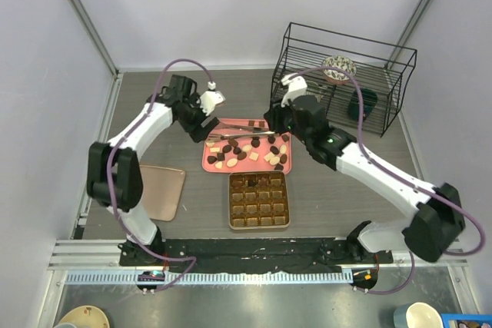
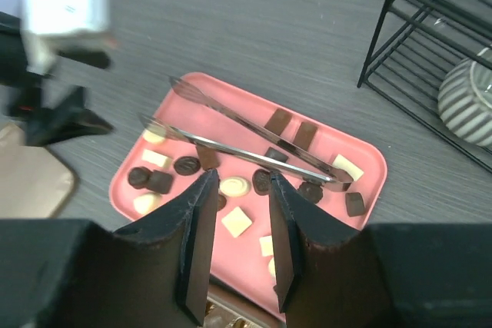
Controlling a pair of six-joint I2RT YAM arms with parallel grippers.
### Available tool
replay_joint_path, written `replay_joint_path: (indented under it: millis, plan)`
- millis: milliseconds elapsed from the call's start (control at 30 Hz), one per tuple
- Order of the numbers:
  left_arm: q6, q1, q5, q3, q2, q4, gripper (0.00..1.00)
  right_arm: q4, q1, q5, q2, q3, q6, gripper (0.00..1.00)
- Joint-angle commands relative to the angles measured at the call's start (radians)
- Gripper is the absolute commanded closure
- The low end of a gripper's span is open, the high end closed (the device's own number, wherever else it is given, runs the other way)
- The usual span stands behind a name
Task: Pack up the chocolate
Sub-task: Pick up the clamp from the plate.
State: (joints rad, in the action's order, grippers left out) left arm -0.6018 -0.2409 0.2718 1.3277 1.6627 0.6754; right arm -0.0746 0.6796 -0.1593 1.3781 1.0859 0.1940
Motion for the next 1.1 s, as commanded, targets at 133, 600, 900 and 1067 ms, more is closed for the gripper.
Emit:
replay_joint_path:
  millis: [133,600,900,1067]
  plan:
    - [-0.134,-0.086,-0.022,0.134,0.189,0.067,0.27,0.047,0.001,-0.042,-0.223,-0.103,0.102,0.62]
    - [-0.174,-0.126,-0.028,0.200,0.292,0.113,0.61,0.035,0.001,0.001,-0.225,-0.144,0.116,0.62]
    - [-0.185,-0.130,-0.014,0.237,0.345,0.182,0.94,0.038,0.001,0.010,-0.226,-0.152,0.124,0.63]
    - [-0.182,-0.130,0.000,0.231,0.325,0.210,1.00,0.042,0.001,0.029,-0.225,-0.156,0.137,0.63]
